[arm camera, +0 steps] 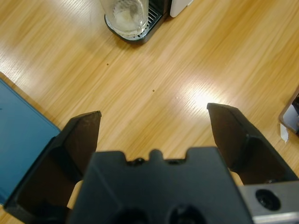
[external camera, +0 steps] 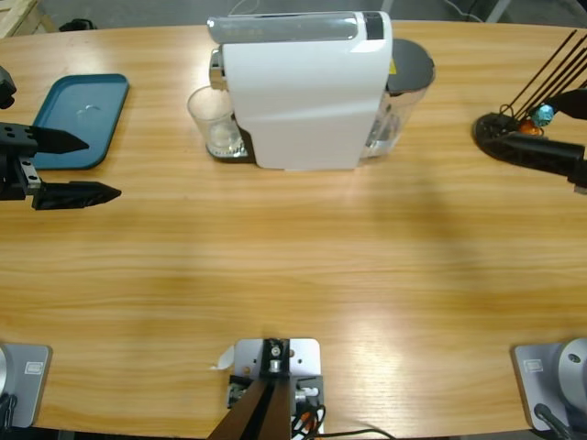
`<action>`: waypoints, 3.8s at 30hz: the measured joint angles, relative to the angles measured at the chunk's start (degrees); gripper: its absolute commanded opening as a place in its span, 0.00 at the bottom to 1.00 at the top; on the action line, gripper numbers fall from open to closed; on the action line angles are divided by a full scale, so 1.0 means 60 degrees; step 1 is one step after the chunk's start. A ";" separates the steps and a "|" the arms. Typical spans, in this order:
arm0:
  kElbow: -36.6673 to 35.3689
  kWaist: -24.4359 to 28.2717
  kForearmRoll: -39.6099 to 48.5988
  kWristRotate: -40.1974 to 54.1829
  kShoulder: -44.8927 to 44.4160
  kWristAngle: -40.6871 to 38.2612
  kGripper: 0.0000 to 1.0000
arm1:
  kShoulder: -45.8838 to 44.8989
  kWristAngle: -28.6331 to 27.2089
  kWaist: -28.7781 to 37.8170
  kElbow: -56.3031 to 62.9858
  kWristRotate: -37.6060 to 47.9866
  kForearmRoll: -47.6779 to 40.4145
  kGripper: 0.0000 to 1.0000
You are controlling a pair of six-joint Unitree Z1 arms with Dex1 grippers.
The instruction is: Pour coffee
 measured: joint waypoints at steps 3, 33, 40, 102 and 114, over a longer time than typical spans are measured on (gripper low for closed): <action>0.0000 0.0000 -0.0060 0.0000 0.0000 -0.0155 0.99 | 0.0000 0.0000 0.0075 0.0126 0.0000 -0.0024 1.00; 0.1275 -0.0287 -0.2381 -0.0338 -0.0283 -0.0361 0.99 | 0.0536 -0.0003 0.0804 0.0474 0.0000 -0.0335 1.00; 0.1423 -0.0287 -0.2389 -0.0338 -0.0271 -0.0290 0.99 | 0.0792 -0.0002 0.0804 0.0481 0.0000 -0.0411 1.00; 0.1715 -0.0724 -0.2415 -0.0416 -0.0359 0.0374 0.99 | 0.0328 0.0473 0.0805 0.1060 0.0256 -0.1273 1.00; 0.1717 -0.0728 -0.2415 -0.0417 -0.0358 0.0375 0.99 | 0.0452 0.0474 0.0805 0.1088 0.0256 -0.1386 1.00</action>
